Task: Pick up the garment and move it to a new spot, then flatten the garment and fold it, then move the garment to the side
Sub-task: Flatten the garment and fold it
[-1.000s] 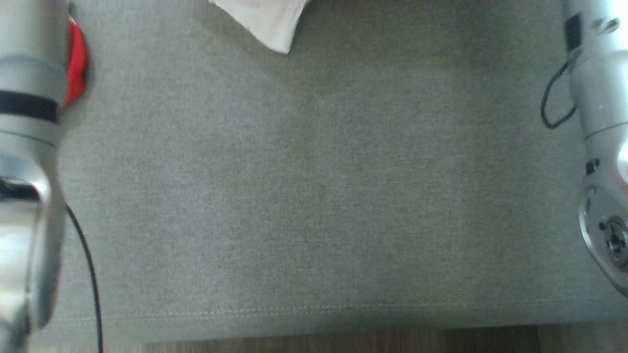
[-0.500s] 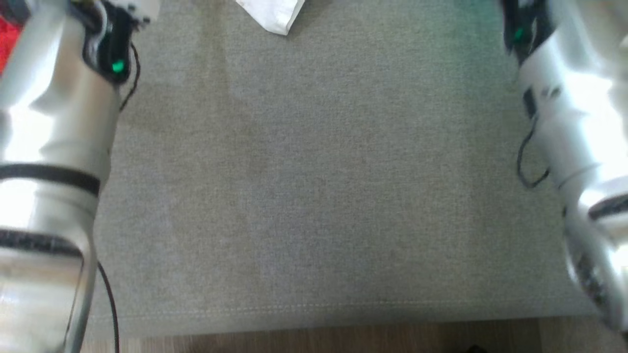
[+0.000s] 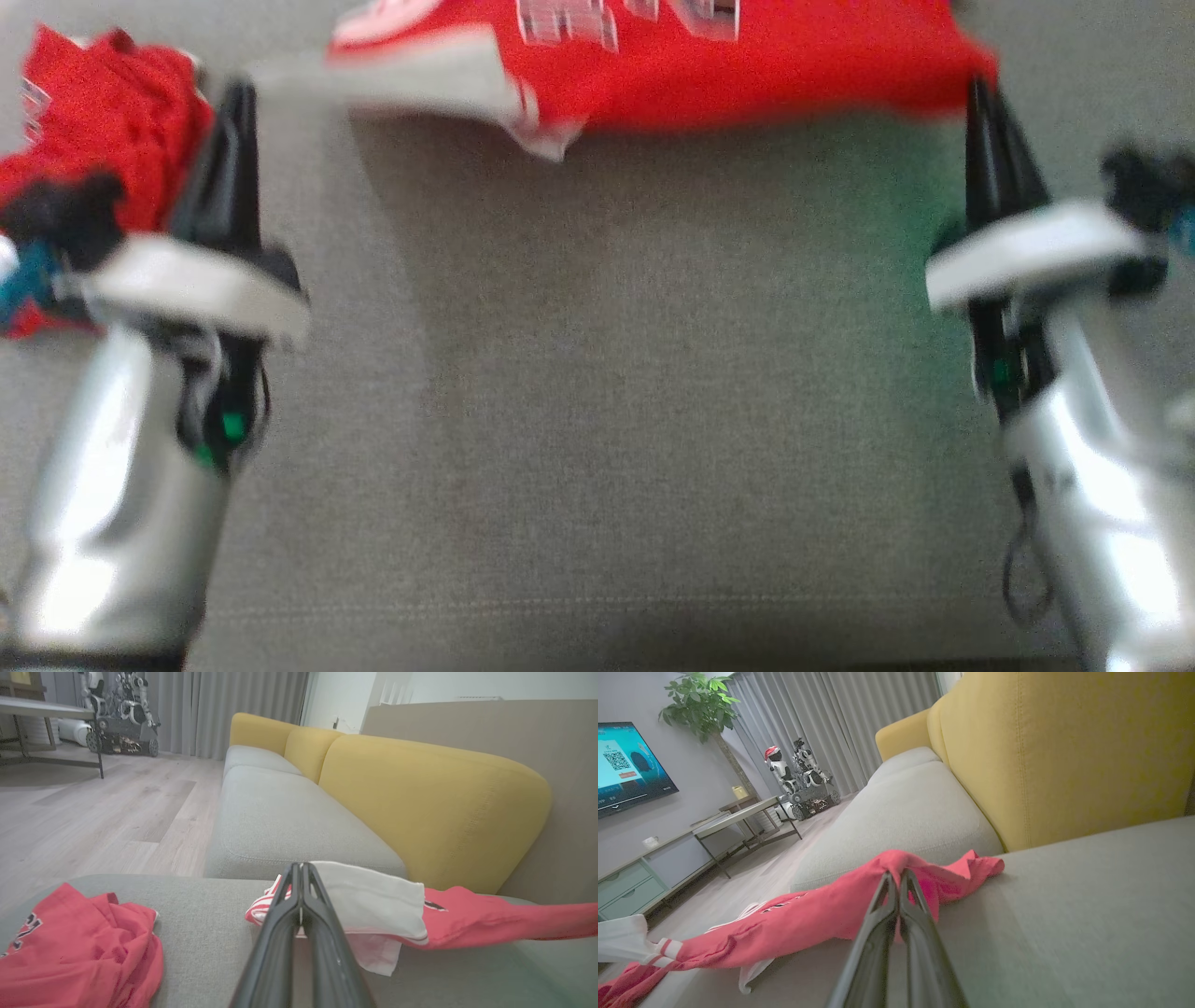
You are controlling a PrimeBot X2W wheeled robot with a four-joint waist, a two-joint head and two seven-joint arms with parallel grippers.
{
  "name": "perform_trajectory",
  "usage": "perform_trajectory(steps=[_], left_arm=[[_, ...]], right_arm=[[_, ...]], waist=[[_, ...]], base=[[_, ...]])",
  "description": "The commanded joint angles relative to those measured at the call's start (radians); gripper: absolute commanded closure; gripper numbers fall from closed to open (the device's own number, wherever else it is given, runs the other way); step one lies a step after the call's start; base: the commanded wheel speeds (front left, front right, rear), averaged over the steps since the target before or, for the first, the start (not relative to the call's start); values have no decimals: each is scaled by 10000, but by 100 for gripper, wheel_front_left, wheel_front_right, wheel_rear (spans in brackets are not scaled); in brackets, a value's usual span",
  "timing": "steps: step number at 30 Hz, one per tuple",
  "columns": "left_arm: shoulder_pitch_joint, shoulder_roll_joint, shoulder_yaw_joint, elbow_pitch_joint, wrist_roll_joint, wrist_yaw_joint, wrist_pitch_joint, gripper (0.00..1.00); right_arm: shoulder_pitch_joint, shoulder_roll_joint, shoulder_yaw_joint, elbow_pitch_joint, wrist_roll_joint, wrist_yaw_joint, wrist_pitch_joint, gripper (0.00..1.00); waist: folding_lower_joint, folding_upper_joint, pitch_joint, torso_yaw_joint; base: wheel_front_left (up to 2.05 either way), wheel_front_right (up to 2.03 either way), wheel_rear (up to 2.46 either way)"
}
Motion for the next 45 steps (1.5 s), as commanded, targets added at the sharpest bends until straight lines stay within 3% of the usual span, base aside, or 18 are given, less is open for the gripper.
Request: perform_trajectory(steps=[1,9,15,24,31,36,40,45], left_arm=[[494,555,343,-1058,94,265,-37,100],[4439,1123,462,-5340,134,1912,1214,100],[6730,1372,464,-7470,86,2940,2213,100],[8773,1343,221,-8896,-95,3836,3075,100],[9256,1368,186,-9288,-91,4145,3326,100],[9104,1374,109,-9088,-150,4048,3388,100],[8462,1464,28,-8596,-207,3661,3412,100],[6874,1545,-153,-7516,-303,2798,3406,100]], right_arm=[[720,-6,-138,-789,23,-7,225,100],[5263,740,-2054,-4290,-649,-7,1995,100],[7845,1214,-2836,-6900,-1318,-7,3761,100],[10049,1275,-3449,-8263,-1255,-7,5015,100],[10506,1276,-3814,-8590,-1305,-7,5327,100],[10311,1277,-3900,-8397,-1489,-7,5565,100],[9826,1277,-3690,-8073,-1689,-7,5791,100],[8591,1277,-3481,-7496,-1980,-7,5917,100]], waist=[[1,-1,-680,110],[1,-1,-1612,130],[1,-1,-2105,70],[1,-1,-2782,189],[1,-1,-2851,187],[1,-1,-2786,137],[1,-1,-2486,107],[1,-1,-1930,91]], base=[[0,0,0],[0,0,0],[0,0,0],[0,0,0],[0,0,0],[0,0,0],[0,0,0],[0,0,0]])
